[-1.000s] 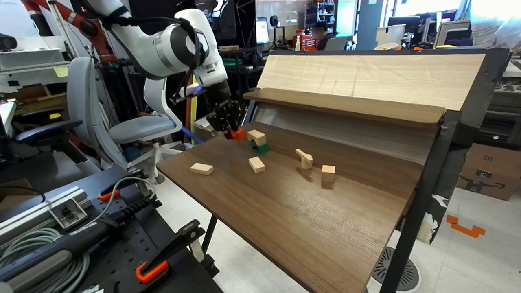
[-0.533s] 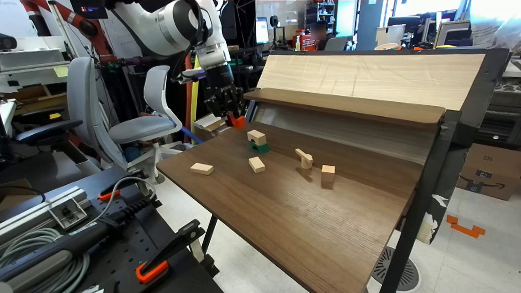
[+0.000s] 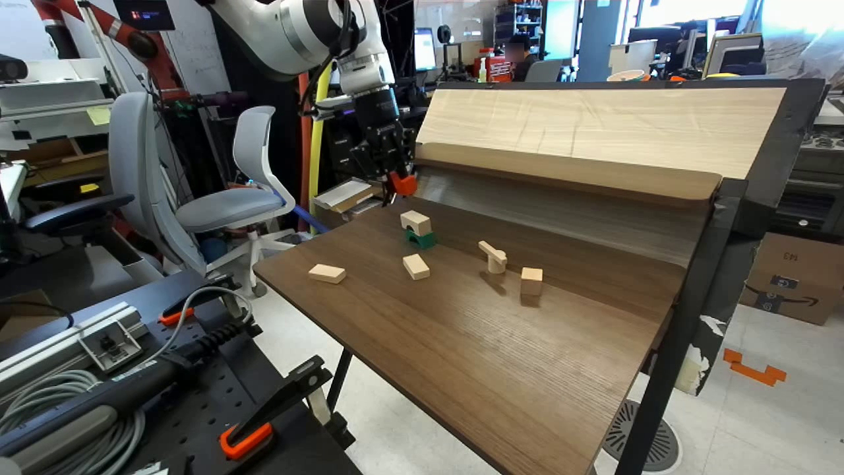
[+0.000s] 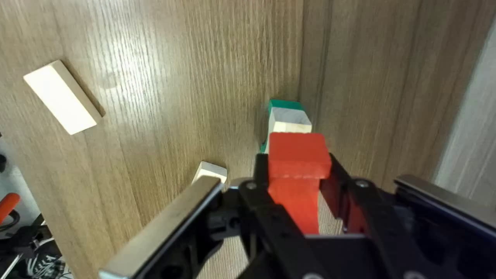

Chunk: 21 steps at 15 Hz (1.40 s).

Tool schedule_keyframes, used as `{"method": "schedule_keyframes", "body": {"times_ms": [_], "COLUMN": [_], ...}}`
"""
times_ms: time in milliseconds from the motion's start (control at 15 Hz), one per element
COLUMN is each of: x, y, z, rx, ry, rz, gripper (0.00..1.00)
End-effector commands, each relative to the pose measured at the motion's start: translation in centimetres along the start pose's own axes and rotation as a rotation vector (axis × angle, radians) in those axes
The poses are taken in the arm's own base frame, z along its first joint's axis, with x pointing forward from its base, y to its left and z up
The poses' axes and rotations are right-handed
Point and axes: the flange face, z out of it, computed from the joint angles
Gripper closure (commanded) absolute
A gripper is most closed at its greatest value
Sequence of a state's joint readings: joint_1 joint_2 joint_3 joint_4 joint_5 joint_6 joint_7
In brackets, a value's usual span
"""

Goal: Stack the blocks

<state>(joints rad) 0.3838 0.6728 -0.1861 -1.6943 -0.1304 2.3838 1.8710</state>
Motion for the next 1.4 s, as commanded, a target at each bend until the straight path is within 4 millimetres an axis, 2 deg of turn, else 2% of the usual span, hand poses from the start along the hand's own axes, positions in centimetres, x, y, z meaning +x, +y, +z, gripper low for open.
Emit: {"method": "schedule_keyframes", "body": {"times_ms": [0, 467, 1333], "x": [0.1, 0.7, 1.4], "y": [-1.2, -1.7, -2.3], "z": [0.9, 3.1, 4.6], "rx": [-0.022, -0.042, -0.068], "ry": [0.016, 0.038, 0.062], "rz": [0.039, 0.062, 0.084], "gripper": [0.88, 0.88, 0.88]}}
